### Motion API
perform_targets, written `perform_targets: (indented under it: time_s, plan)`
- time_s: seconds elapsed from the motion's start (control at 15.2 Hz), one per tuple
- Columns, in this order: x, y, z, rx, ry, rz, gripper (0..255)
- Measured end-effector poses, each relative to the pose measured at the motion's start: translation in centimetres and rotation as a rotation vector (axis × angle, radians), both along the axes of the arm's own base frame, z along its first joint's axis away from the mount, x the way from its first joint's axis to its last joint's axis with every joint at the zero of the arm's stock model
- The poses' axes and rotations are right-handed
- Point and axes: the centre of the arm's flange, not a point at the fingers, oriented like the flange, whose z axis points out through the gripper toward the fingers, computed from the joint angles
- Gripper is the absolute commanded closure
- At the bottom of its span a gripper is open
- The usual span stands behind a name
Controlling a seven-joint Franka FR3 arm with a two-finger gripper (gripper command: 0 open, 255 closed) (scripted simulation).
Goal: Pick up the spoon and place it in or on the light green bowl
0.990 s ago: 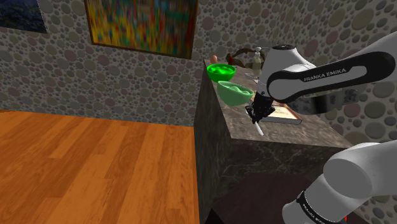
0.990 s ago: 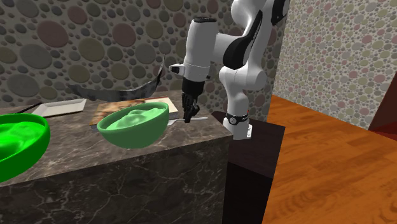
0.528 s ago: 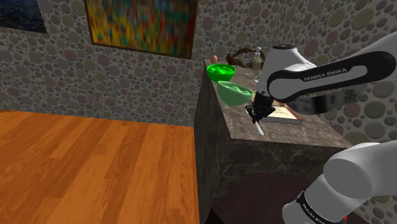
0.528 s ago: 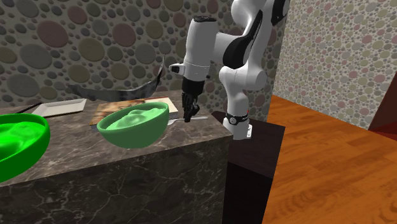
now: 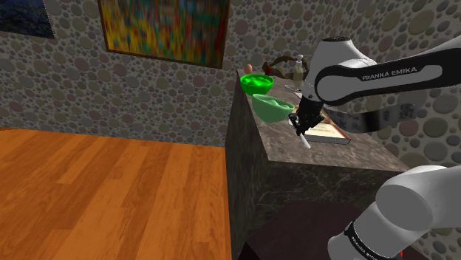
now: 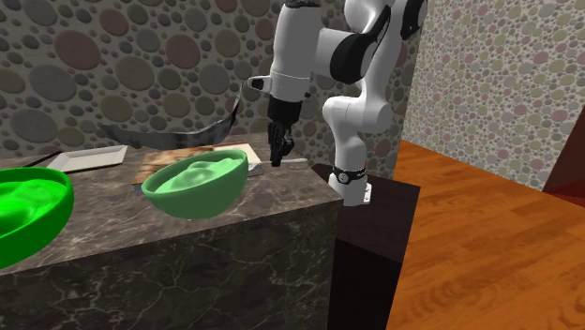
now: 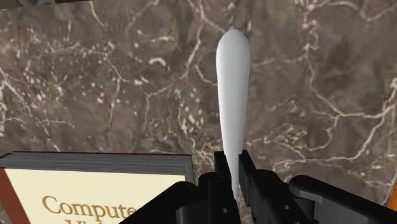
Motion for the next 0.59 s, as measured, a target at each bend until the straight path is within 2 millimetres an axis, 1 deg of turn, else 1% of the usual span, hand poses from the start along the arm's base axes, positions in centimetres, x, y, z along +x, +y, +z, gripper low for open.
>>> perform_targets:
  time_s: [0.59]
  plan:
    - [0.0, -0.1, 4.9, 0.0, 0.0, 0.0, 255]
